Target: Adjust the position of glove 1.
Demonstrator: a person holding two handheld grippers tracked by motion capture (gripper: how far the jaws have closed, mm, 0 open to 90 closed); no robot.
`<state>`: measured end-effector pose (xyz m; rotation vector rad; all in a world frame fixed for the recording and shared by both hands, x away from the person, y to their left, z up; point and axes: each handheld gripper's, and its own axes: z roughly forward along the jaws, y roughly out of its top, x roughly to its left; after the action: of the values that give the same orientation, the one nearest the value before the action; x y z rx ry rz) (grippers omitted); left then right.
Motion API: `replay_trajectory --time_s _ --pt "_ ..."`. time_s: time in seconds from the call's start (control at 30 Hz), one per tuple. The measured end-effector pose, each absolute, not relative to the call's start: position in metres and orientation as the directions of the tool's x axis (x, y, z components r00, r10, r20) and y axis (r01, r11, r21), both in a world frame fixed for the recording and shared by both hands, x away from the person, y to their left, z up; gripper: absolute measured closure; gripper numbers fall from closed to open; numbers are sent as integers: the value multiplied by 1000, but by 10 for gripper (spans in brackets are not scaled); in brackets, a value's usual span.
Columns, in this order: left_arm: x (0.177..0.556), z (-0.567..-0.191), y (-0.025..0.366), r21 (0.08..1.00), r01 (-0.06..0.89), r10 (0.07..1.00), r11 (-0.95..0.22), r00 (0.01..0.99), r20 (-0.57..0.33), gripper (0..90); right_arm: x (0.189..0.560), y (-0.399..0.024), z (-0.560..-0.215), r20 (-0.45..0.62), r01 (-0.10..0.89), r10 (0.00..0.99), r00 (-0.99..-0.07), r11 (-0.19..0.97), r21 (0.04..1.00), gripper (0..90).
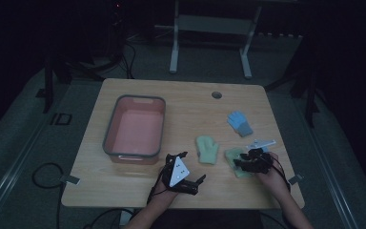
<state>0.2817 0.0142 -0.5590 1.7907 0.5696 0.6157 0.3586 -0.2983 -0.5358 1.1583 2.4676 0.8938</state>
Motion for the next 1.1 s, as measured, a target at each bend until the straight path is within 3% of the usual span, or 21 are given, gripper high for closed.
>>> replay_trajectory --time_s 0.13,0.23,0.73,1.1 --pt "282 -559 14 958 79 653 -274 747 126 2 354 -295 -539 -9 596 786 -618 476 647 789" --pt "282 -559 14 959 80 653 -273 747 124 2 351 -292 -536 -9 612 811 -585 448 652 847" --pt "282 -559 14 958 79 652 -274 748 125 2 370 -272 -478 -64 566 897 -438 331 755 860" --pt "282 -559 14 958 78 651 -274 749 125 2 383 -261 -505 -67 632 937 -342 282 722 859"
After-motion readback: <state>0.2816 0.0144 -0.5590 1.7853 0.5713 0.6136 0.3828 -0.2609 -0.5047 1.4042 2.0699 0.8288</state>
